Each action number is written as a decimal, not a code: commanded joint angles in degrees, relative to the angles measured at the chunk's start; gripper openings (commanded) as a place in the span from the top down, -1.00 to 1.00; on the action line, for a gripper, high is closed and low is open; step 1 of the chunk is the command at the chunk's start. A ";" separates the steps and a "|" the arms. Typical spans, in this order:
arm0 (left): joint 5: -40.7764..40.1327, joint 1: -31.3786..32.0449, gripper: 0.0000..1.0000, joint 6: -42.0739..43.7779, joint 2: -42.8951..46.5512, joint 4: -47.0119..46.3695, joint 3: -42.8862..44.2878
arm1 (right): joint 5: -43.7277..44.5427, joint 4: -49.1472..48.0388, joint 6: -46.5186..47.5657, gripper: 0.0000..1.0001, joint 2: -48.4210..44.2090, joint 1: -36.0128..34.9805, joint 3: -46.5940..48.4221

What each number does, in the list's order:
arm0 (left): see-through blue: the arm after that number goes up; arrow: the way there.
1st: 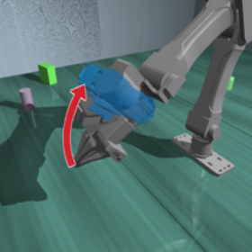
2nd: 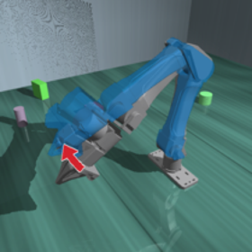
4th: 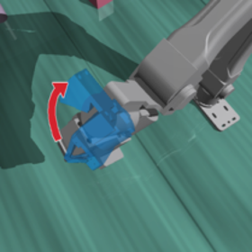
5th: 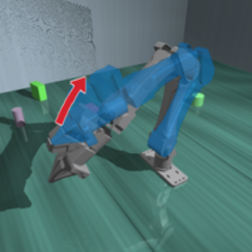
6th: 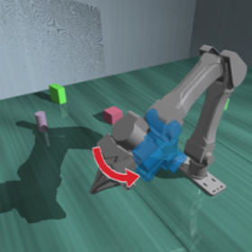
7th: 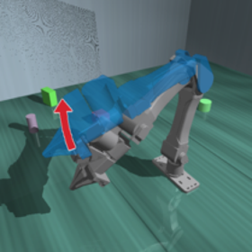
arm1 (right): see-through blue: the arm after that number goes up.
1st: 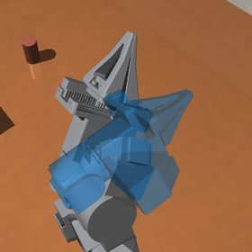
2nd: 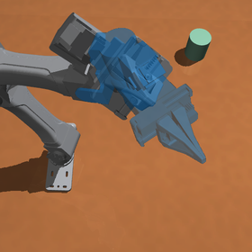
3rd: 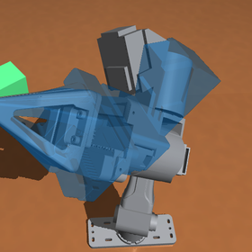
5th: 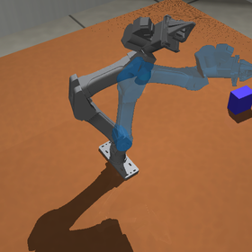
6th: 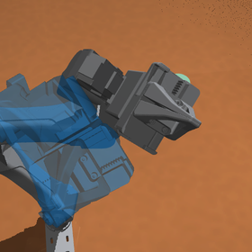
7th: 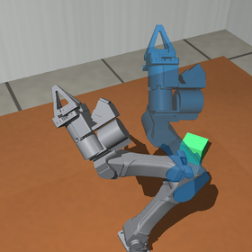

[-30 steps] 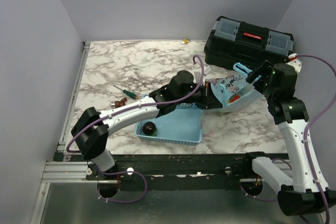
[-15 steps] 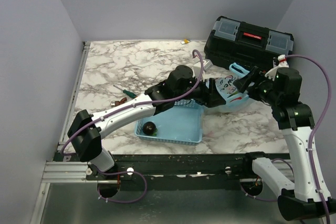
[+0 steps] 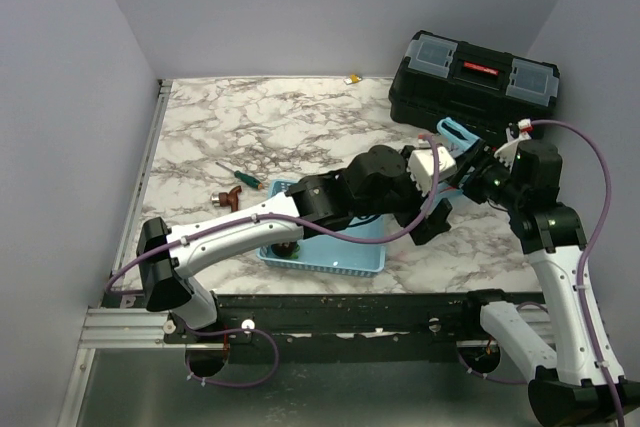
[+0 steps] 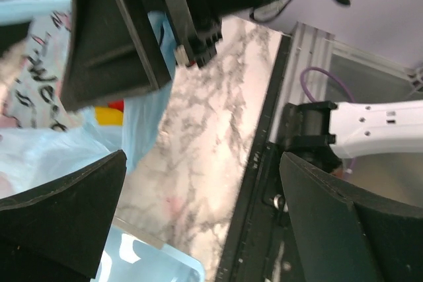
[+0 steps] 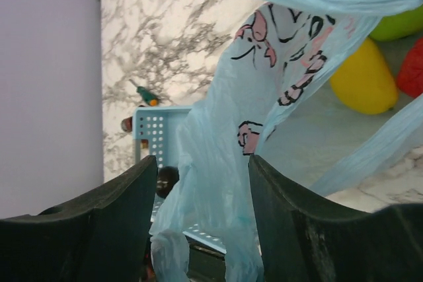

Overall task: Take the fake fruits out of the plastic bag
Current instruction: Untie the plastic bag at the center of the board.

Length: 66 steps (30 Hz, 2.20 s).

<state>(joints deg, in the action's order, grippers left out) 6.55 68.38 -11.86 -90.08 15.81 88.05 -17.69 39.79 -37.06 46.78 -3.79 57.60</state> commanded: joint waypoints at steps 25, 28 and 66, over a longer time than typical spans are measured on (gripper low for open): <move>1.59 -1.84 -0.97 8.31 -16.84 9.69 23.28 | 34.73 7.16 2.54 -0.81 1.76 0.10 11.92; 3.99 -2.01 -0.97 11.57 -21.23 14.65 29.50 | 34.57 7.07 2.90 -0.74 -0.02 0.10 10.05; -5.34 -16.36 1.00 -17.36 -7.32 9.77 6.24 | 13.07 -10.66 -10.90 0.30 -1.47 0.04 -25.51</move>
<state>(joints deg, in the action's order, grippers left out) 0.73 52.21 -29.23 -100.66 27.97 96.51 -10.20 33.93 -38.20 47.13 -3.70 38.50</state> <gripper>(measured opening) 0.005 0.352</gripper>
